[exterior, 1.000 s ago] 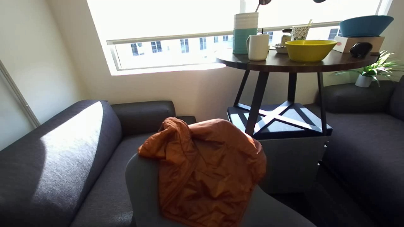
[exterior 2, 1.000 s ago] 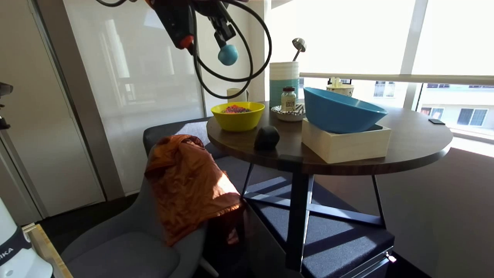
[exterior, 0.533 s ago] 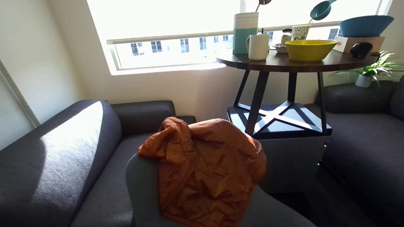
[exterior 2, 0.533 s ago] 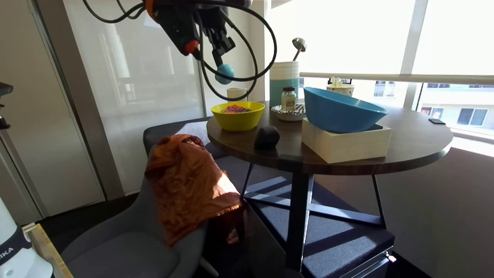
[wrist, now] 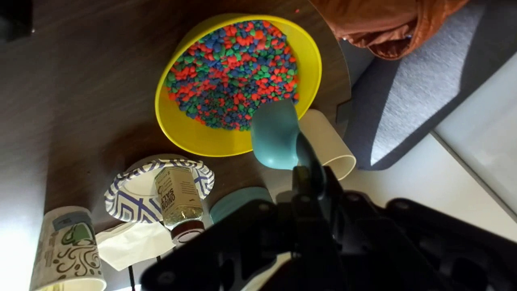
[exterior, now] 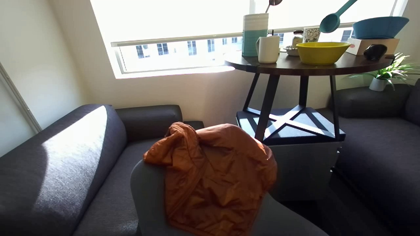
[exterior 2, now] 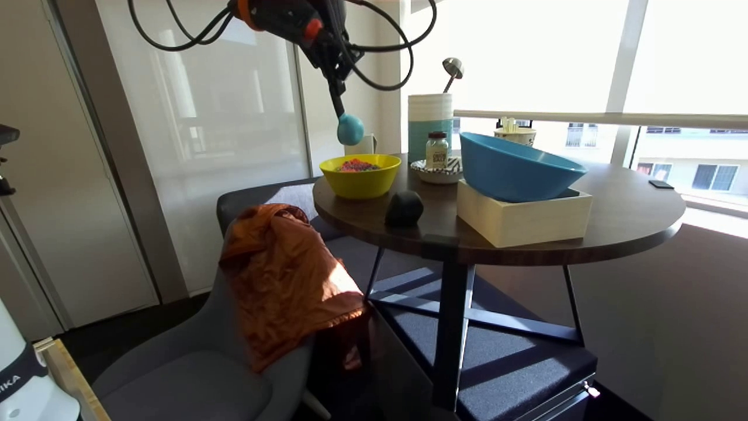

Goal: Use the blue ladle to put some of the contents of the yellow bowl into the white mug

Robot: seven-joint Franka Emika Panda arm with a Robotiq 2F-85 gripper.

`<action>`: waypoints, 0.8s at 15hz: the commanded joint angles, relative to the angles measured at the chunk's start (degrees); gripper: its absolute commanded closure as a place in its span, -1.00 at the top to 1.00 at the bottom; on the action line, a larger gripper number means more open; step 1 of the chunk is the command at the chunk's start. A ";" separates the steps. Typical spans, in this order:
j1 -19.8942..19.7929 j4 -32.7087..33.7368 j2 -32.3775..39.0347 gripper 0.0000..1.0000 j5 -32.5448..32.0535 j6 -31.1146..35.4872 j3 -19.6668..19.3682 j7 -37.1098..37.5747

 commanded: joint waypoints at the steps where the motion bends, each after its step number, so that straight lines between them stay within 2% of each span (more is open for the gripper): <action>1: 2.85 4.36 2.68 -0.96 -9.69 -0.11 0.28 -0.21; 3: 3.85 2.46 1.12 -0.96 -7.44 -0.03 -1.07 0.14; 4: 4.22 2.65 1.41 -0.83 -7.55 -0.03 -1.06 0.13; 5: 4.34 2.59 1.52 -0.83 -7.53 -0.04 -1.17 0.12; 6: 4.30 2.53 1.54 -0.96 -7.51 -0.05 -1.36 0.11; 12: 5.20 1.97 2.17 -0.96 -17.39 10.70 1.18 -1.45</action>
